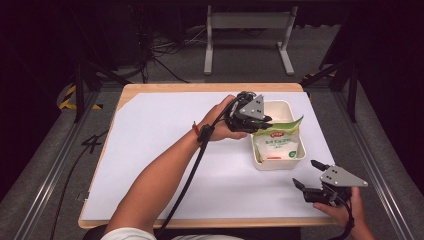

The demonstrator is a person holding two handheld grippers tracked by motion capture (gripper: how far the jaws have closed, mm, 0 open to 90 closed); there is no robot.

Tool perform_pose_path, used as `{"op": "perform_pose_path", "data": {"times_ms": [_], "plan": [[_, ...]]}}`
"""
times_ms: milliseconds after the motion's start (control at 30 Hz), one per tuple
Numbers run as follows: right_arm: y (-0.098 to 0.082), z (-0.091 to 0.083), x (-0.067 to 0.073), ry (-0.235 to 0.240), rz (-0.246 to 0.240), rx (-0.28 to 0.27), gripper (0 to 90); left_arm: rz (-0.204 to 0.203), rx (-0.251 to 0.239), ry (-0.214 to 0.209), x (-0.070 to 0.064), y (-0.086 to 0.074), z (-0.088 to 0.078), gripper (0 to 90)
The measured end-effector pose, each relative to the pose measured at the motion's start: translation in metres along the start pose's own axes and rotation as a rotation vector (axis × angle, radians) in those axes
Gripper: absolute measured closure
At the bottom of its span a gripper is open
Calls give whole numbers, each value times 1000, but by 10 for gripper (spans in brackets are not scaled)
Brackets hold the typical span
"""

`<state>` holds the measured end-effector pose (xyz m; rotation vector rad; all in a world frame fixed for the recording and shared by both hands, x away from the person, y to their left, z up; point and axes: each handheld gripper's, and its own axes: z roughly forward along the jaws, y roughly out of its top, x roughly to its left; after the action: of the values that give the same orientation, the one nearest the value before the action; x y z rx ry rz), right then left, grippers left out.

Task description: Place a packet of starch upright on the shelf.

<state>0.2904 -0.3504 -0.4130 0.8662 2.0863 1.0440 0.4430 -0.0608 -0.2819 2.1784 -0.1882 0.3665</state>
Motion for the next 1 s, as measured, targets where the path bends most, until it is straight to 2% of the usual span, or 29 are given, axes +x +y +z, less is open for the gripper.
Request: {"op": "perform_pose_path", "data": {"times_ms": [200,367,467,500,533,600,700,1000], "plan": [[0,1,1,0,-2,3,157,-11,8,21,-1,-5,-6,735],[0,1,1,2,-6,5,158,-15,24,63,-2,-6,-9,638],[1,1,1,2,-8,5,159,-13,30,71,-4,-7,-10,595],[1,1,1,2,-8,5,159,-14,31,91,-5,-8,-11,595],[1,1,2,1,-10,5,159,-14,32,98,-6,-8,-11,545],[1,1,2,1,-10,5,159,-21,24,104,-7,-10,-14,544],[1,1,2,3,-12,6,159,-20,34,134,-10,-14,-16,485],[1,2,2,3,-11,8,159,-47,44,169,-11,-22,-23,372]]}}
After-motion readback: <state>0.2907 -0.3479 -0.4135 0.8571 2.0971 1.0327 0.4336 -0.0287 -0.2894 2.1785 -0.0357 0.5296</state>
